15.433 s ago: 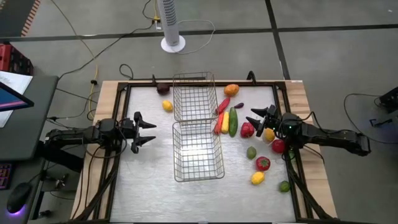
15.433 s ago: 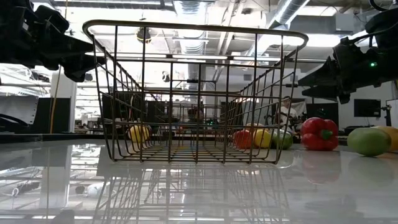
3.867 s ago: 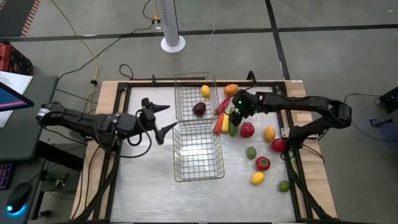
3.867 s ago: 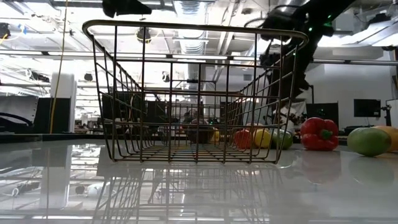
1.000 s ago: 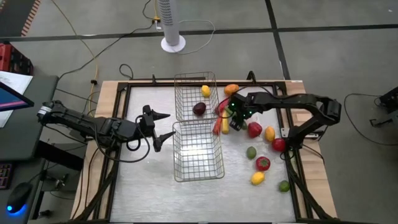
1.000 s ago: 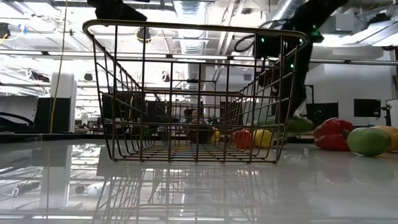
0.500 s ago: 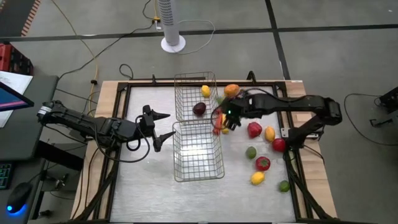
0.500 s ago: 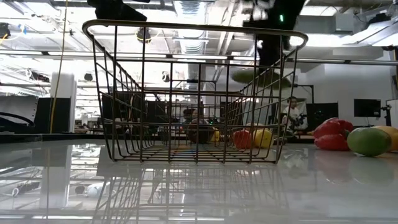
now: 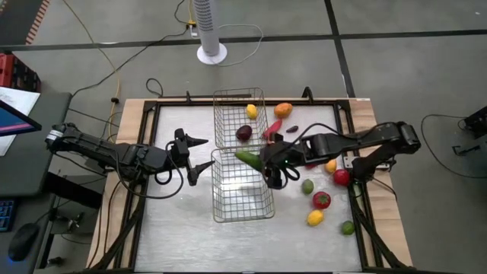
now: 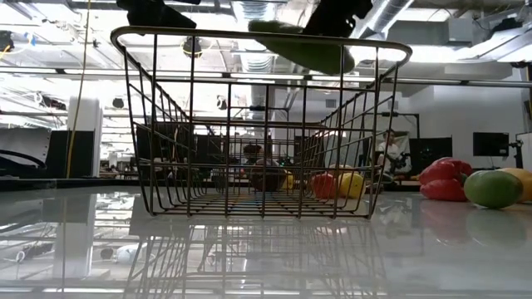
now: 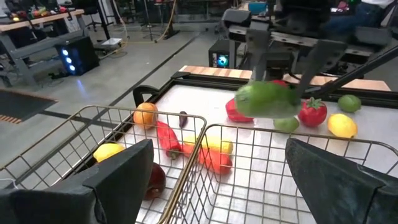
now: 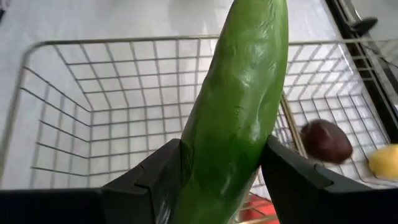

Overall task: Sort produce into baskets
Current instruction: Put the green cucumber into the bottom wire basket, then put the yellow corn into the bottom wire basket

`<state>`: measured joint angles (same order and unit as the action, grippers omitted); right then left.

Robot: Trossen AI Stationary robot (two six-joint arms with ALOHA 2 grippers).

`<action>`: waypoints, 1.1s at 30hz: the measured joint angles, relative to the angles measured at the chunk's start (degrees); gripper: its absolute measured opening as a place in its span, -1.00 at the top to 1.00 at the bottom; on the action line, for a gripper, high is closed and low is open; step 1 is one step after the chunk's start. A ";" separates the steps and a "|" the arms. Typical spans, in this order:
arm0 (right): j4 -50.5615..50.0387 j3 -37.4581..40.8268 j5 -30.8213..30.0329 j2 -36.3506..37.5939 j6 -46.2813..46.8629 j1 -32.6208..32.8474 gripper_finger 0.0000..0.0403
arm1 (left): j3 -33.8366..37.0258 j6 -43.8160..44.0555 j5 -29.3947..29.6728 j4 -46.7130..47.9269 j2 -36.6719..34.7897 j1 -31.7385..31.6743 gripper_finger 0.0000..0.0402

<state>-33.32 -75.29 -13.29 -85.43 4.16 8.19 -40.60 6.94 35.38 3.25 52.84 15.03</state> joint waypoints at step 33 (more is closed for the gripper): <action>-13.41 1.99 -8.87 1.00 3.42 -6.26 -0.69 | 0.00 -0.20 -0.48 0.34 0.00 -1.62 -0.75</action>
<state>-46.73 -73.30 -22.15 -84.43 7.58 1.93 -40.60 6.74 34.89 3.60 52.84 13.41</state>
